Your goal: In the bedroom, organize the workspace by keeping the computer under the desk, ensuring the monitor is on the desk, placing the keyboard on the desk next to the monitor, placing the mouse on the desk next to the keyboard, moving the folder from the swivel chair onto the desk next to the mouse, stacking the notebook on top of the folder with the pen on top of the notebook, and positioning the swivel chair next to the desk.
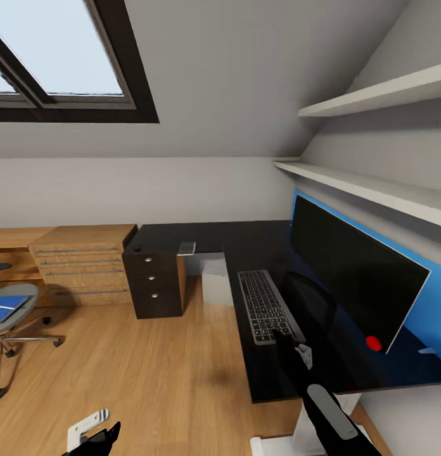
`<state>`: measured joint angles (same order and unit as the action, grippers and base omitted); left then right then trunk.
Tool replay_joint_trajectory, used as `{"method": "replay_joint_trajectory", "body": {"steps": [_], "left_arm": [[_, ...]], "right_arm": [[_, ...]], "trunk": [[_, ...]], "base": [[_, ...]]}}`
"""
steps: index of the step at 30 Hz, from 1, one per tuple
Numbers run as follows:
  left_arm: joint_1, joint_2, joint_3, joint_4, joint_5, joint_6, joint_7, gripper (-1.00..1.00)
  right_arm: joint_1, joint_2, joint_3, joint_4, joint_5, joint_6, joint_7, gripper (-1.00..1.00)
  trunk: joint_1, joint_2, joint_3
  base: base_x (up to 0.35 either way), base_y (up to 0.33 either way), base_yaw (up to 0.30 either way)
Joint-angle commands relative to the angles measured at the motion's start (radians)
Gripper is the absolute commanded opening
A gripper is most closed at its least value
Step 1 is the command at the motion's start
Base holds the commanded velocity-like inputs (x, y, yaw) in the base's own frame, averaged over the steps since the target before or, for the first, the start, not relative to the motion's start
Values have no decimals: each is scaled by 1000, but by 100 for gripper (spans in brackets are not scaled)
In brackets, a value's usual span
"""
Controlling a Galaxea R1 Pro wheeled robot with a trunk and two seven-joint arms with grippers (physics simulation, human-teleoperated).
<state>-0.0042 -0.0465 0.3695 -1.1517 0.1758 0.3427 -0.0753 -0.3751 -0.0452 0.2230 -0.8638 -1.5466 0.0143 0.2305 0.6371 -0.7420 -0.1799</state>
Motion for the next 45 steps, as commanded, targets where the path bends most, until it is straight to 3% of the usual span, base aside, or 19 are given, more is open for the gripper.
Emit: {"method": "replay_joint_trajectory", "body": {"steps": [1, 9, 16, 19, 20, 23, 45], "left_arm": [[0, -1, 4, -2, 7, 7, -5, 100], [0, -1, 5, -2, 7, 7, -6, 100], [0, -1, 5, -2, 7, 8, -6, 100], [0, -1, 31, -28, 10, 14, -6, 100], [0, -5, 56, -59, 12, 17, -6, 100], [0, -7, 69, -73, 13, 18, -6, 100], [0, -7, 71, -72, 13, 18, -4, 100]], "right_arm": [[-1, -1, 3, 5, -13, 4, 7, -100], [-2, 6, -2, 11, -13, 0, 12, -100], [-2, 5, -39, 11, -13, 0, 11, -100], [-2, 5, -44, 12, -13, 0, 8, -100], [-2, 4, -45, 12, -13, 1, 7, -100], [-2, 4, -45, 12, -13, 0, 7, -100], [-2, 5, -45, 13, -10, -2, 4, -100]], "trunk": [[1, -1, -1], [1, -1, -1], [1, -1, -1], [1, -1, -1], [5, -8, -4], [16, -29, -14], [100, -183, -83]], "base": [[296, -2, 0], [303, 3, 0], [297, -78, 0], [34, -23, 0], [6, -4, 0], [2, -2, 0], [0, 0, 0]]}}
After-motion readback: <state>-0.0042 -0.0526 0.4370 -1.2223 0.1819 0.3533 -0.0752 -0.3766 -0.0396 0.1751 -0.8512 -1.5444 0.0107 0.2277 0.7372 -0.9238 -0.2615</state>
